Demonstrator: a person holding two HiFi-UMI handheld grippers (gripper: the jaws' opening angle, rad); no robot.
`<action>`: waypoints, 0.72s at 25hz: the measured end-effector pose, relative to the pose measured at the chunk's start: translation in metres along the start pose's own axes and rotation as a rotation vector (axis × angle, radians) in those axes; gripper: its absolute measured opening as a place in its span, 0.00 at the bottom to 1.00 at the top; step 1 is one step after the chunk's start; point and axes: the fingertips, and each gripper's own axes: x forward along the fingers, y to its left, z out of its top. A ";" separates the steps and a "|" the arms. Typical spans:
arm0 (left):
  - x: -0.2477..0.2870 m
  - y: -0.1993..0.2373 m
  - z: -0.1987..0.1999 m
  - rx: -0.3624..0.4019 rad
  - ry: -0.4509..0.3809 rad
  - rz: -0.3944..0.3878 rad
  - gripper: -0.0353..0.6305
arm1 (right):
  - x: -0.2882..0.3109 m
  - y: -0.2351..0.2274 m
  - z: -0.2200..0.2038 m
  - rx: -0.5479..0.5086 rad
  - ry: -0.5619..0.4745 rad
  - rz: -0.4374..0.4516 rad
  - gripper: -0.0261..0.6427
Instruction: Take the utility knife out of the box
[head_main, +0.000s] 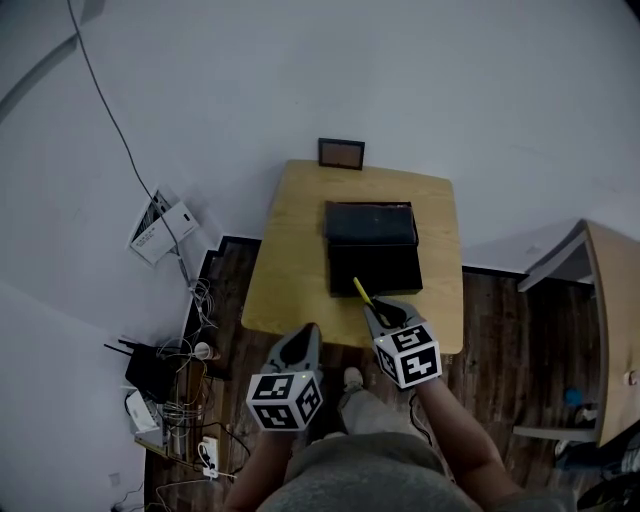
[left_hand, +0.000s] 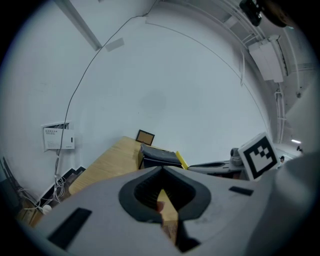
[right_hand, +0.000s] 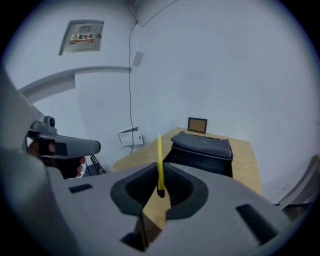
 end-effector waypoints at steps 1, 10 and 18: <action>-0.006 -0.002 -0.003 0.002 0.000 -0.003 0.06 | -0.007 0.005 -0.001 0.009 -0.015 -0.003 0.09; -0.061 -0.015 -0.025 0.004 -0.018 -0.008 0.06 | -0.069 0.042 -0.018 0.059 -0.121 -0.037 0.09; -0.109 -0.024 -0.045 -0.005 -0.038 0.004 0.06 | -0.117 0.074 -0.030 0.081 -0.193 -0.029 0.09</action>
